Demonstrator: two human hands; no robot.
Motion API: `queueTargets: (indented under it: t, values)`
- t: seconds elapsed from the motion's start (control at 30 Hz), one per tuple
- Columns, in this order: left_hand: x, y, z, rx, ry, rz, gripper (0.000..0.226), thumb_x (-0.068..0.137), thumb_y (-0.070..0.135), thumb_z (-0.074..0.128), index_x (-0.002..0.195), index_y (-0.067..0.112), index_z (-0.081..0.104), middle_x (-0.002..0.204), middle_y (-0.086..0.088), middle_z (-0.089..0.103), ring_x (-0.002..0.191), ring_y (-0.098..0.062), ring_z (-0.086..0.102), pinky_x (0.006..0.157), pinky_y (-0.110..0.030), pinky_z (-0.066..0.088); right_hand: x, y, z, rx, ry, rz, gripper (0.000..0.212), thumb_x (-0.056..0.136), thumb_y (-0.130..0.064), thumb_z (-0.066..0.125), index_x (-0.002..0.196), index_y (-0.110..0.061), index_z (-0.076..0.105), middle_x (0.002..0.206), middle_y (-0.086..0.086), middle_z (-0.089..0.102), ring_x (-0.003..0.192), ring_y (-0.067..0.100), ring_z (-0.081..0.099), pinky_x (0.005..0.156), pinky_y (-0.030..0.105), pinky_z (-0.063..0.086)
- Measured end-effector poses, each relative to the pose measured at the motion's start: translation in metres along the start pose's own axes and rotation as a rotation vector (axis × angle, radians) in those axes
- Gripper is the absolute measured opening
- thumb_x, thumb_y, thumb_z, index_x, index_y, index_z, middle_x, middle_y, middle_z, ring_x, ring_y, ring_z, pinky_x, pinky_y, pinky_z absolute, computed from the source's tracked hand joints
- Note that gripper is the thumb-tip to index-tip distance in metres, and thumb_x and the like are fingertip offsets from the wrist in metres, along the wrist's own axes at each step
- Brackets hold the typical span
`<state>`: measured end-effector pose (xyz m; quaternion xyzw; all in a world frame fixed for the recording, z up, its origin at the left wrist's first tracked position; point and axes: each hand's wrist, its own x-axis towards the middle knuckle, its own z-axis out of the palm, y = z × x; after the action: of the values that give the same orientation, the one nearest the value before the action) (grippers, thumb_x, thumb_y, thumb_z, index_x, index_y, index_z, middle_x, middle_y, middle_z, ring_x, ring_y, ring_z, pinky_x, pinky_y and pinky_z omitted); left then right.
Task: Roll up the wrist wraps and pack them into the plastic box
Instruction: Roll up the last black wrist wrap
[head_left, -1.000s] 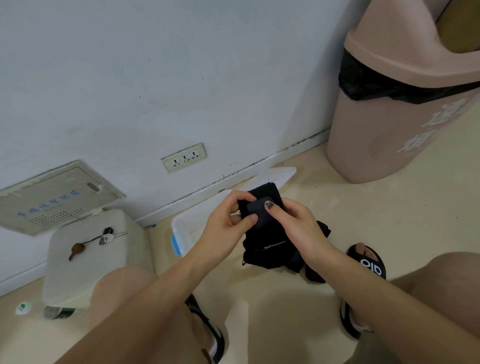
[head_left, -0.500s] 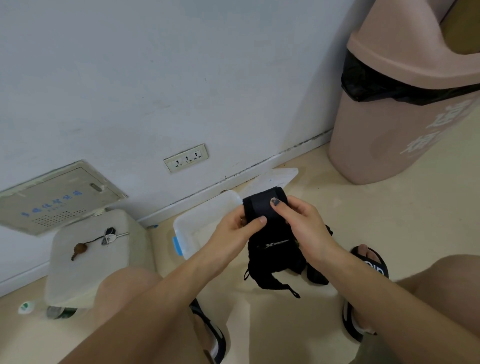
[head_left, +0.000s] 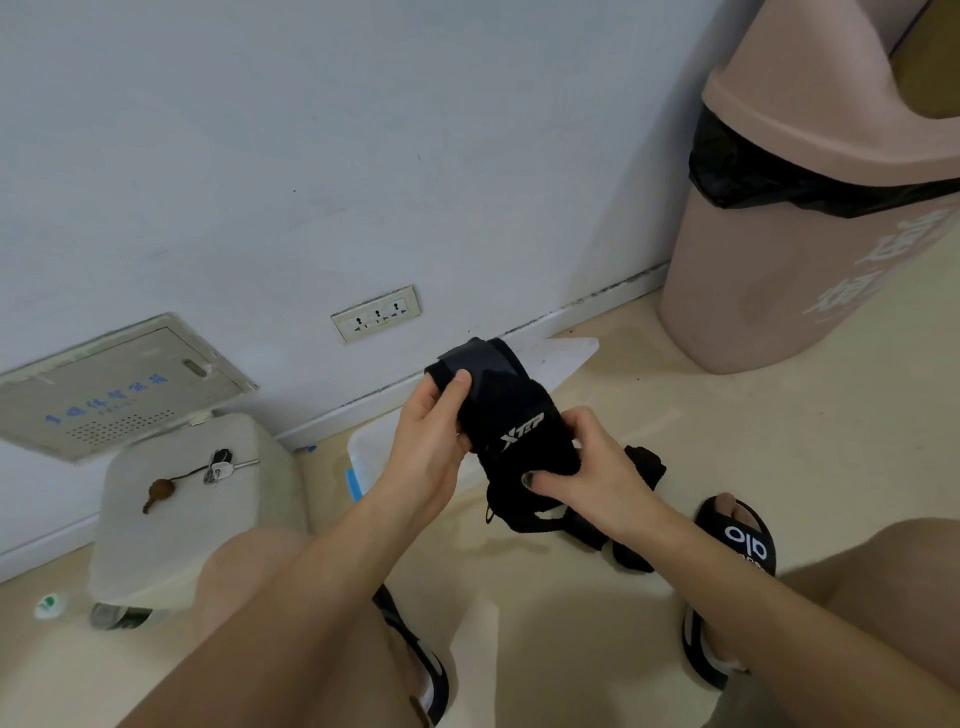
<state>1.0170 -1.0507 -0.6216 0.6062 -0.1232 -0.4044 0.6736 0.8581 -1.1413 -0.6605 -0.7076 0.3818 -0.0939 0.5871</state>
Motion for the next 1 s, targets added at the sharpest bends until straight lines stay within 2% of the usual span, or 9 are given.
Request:
queueTargets:
  t: [0.13,0.3,0.47,0.53,0.63,0.73,0.83,0.9,1.0]
  values:
    - [0.003,0.007,-0.002,-0.08,0.041,-0.026,0.025,0.11,0.021,0.047,0.128,0.019,0.065,0.118,-0.004,0.076,0.106,-0.019,0.073,0.081,-0.034,0.059,0.008,0.016,0.003,-0.028,-0.232,0.058,0.051,0.068,-0.015,0.082,0.11,-0.034,0.061,0.099,-0.013,0.074,0.103,0.011,0.07,0.092,0.032,0.056]
    - [0.007,0.011,-0.003,-0.136,0.071,-0.014,0.026,0.109,0.018,0.048,0.129,0.014,0.065,0.12,-0.008,0.076,0.112,-0.023,0.072,0.099,-0.039,0.057,0.014,0.024,-0.002,-0.084,-0.405,0.093,0.028,0.078,0.005,0.075,0.085,-0.016,0.059,0.074,-0.008,0.06,0.075,0.007,0.06,0.071,0.019,0.047]
    - [0.01,0.013,-0.006,-0.159,0.089,0.001,0.028,0.109,0.018,0.048,0.132,0.012,0.063,0.121,-0.009,0.075,0.114,-0.024,0.071,0.096,-0.037,0.058,0.012,0.036,-0.003,-0.341,-0.465,0.079,0.032,0.076,0.001,0.075,0.075,-0.025,0.055,0.063,-0.017,0.058,0.061,-0.002,0.055,0.063,0.017,0.044]
    - [0.013,0.017,-0.008,-0.206,0.129,0.001,0.029,0.109,0.019,0.048,0.133,0.011,0.062,0.121,-0.009,0.075,0.113,-0.023,0.072,0.091,-0.033,0.06,0.01,0.041,-0.003,-0.49,-0.507,0.064,0.034,0.08,-0.003,0.073,0.073,-0.028,0.051,0.068,-0.013,0.055,0.064,0.002,0.052,0.063,0.019,0.043]
    - [0.015,0.023,-0.012,-0.253,0.15,-0.007,0.029,0.11,0.021,0.048,0.134,0.011,0.061,0.122,-0.007,0.075,0.111,-0.021,0.073,0.082,-0.03,0.061,0.007,0.052,0.0,-0.543,-0.579,0.119,0.027,0.088,-0.011,0.07,0.081,-0.031,0.054,0.08,-0.012,0.059,0.079,0.006,0.058,0.073,0.02,0.048]
    - [0.015,0.02,-0.012,-0.235,0.137,-0.03,0.03,0.109,0.021,0.048,0.134,0.01,0.061,0.122,-0.008,0.075,0.113,-0.022,0.072,0.09,-0.033,0.058,0.008,0.062,0.0,-0.597,-0.561,0.156,0.009,0.097,-0.022,0.063,0.103,-0.026,0.059,0.092,-0.007,0.068,0.094,0.014,0.069,0.086,0.026,0.053]
    - [0.014,0.016,-0.012,-0.182,0.09,-0.062,0.03,0.109,0.022,0.047,0.132,0.01,0.062,0.121,-0.009,0.075,0.113,-0.024,0.071,0.088,-0.033,0.056,0.011,0.07,-0.004,-0.734,-0.51,0.219,0.036,0.098,-0.034,0.063,0.128,-0.019,0.051,0.104,0.001,0.067,0.096,0.02,0.068,0.09,0.033,0.056]
    - [0.012,0.013,-0.01,-0.139,0.045,-0.092,0.03,0.11,0.023,0.046,0.132,0.011,0.062,0.122,-0.01,0.075,0.114,-0.025,0.071,0.085,-0.033,0.057,0.013,0.069,-0.006,-0.802,-0.403,0.129,0.051,0.096,-0.034,0.066,0.138,-0.016,0.044,0.117,0.005,0.061,0.108,0.024,0.063,0.094,0.038,0.054]
    - [0.009,0.008,-0.007,-0.105,-0.019,-0.12,0.031,0.11,0.023,0.046,0.135,0.01,0.061,0.123,-0.011,0.074,0.114,-0.026,0.071,0.088,-0.035,0.056,0.013,0.048,-0.007,-0.479,-0.222,-0.019,0.049,0.09,-0.014,0.068,0.136,-0.021,0.05,0.127,-0.001,0.06,0.119,0.02,0.06,0.101,0.032,0.049]
